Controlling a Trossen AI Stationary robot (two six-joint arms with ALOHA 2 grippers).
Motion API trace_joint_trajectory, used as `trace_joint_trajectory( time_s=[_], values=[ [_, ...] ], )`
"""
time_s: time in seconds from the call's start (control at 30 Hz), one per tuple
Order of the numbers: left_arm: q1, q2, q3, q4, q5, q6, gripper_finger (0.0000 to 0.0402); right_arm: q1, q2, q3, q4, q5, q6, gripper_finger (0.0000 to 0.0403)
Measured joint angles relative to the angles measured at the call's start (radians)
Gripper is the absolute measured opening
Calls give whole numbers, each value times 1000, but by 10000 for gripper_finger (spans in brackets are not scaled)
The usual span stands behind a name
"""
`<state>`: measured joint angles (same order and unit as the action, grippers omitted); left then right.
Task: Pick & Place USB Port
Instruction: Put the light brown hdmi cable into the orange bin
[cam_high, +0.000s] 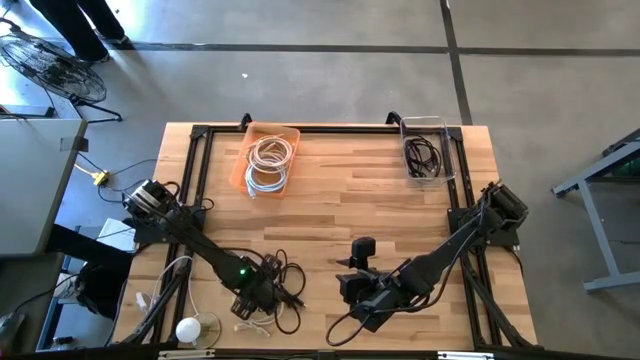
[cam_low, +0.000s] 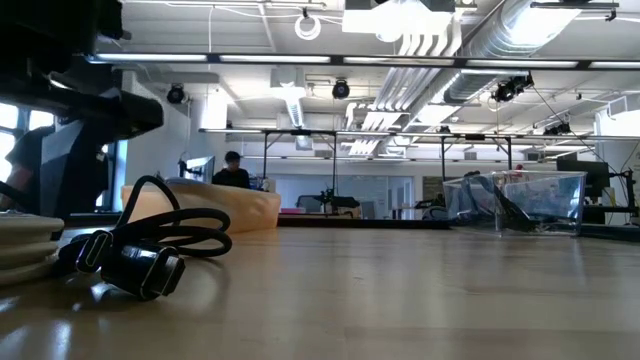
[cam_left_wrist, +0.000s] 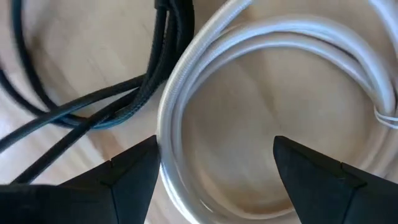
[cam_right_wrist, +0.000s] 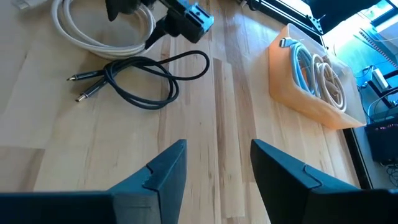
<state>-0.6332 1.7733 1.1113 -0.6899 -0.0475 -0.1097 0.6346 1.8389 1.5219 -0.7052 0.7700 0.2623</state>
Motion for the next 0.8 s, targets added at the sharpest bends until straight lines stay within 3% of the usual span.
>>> trace_joint_trajectory(
  time_s=[0.3, 0.43, 0.6, 0.63, 0.8],
  values=[
    [25, -2, -33, 88, 58, 88, 286, 0, 0, 0, 0, -3, 1, 170],
    [25, -2, -34, 121, 48, 152, 212, 0, 0, 0, 0, -3, 0, 170],
    [25, 0, -34, 155, 25, 225, 40, 0, 0, 0, 0, -3, 1, 170],
    [25, 0, -34, 164, 15, 234, 23, 0, 0, 0, 0, -3, 1, 170],
    [25, 0, -35, 171, -16, 275, 12, 0, 0, 0, 0, -3, 1, 170]
  ],
)
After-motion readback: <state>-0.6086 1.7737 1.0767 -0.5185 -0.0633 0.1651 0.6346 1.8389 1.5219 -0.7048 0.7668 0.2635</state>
